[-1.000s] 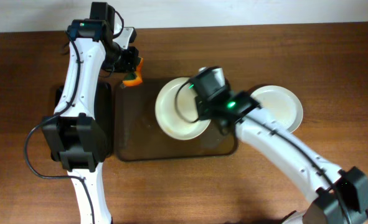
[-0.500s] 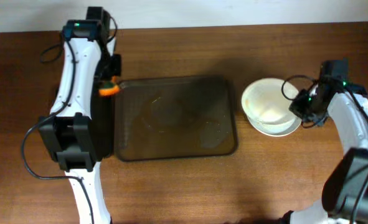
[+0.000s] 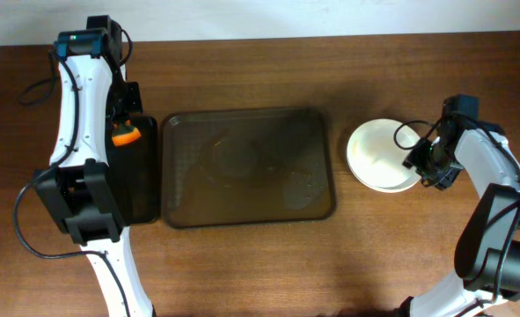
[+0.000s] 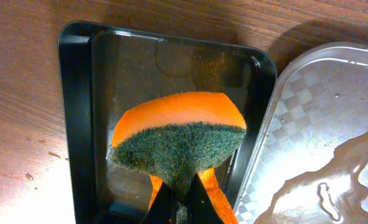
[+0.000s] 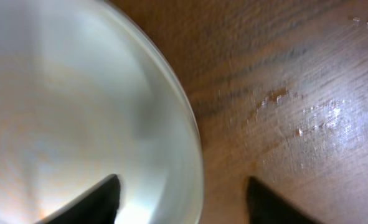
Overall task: Clean dirty plates on tray and stack at the side
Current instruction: 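Place the sponge on the small black tray with left gripper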
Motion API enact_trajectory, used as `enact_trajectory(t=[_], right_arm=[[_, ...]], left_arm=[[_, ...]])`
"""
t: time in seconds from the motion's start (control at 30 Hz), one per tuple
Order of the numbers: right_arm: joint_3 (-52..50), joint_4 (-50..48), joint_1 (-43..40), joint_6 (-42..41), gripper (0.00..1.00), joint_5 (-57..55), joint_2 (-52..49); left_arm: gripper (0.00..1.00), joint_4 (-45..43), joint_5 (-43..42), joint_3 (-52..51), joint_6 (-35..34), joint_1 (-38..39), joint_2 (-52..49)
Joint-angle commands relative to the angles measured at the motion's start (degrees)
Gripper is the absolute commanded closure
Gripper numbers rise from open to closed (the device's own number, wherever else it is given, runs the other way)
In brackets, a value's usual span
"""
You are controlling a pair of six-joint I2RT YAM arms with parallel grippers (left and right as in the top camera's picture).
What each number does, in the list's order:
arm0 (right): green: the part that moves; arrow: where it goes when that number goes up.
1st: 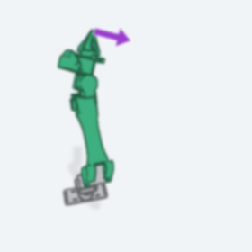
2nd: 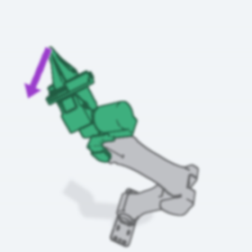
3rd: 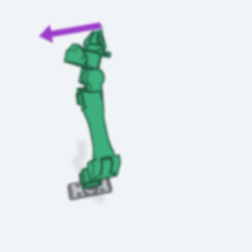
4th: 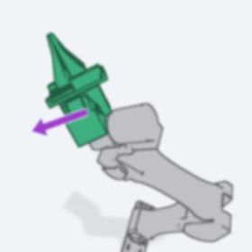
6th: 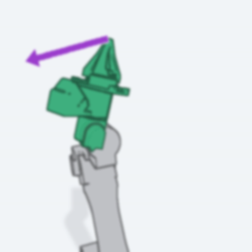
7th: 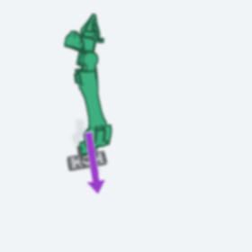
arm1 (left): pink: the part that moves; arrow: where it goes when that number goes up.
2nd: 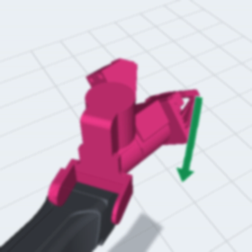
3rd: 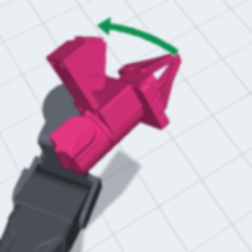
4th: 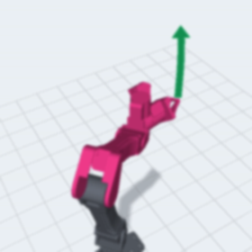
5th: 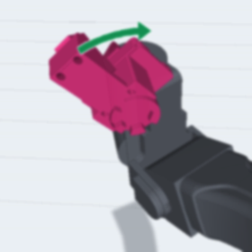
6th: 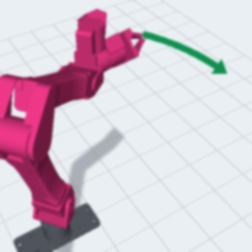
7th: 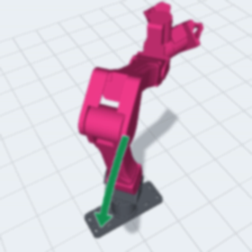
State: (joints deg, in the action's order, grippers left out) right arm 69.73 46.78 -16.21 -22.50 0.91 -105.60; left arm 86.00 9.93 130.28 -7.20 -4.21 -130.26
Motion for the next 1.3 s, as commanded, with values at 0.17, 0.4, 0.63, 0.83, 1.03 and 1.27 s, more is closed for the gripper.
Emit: enact_trajectory(t=[0.17, 0.4, 0.63, 0.83, 1.03, 1.27], right_arm=[[9.5, 6.3, -0.3, 5.8, 0.21, 8.0, 3.4], [9.8, 7.1, -0.3, 6.5, 0.18, 8.4, 5.5], [9.9, 7.8, -0.3, 8.8, 0.17, 9.5, 5.5], [16.7, 11.4, -0.3, 11.6, 0.13, 16.5, 8.2], [34.0, 27.0, -0.3, 11.8, 0.12, 16.4, 13.6], [58.8, 41.0, -0.3, 11.6, 0.02, 16.5, 22.7]], left_arm=[[1.0, 1.7, 3.6, -1.0, -1.1, -3.0, 0.1], [1.0, -2.4, 4.5, -13.6, 3.6, -5.7, 0.1], [0.0, -13.4, 0.9, -22.1, 5.2, -5.8, 0.1], [0.0, -7.0, 0.2, -7.8, 4.2, -4.9, 3.7], [0.0, 0.6, -4.8, 7.9, 4.2, -1.3, 11.3], [0.0, -1.3, -4.4, 8.2, 4.2, -0.3, 13.3]])
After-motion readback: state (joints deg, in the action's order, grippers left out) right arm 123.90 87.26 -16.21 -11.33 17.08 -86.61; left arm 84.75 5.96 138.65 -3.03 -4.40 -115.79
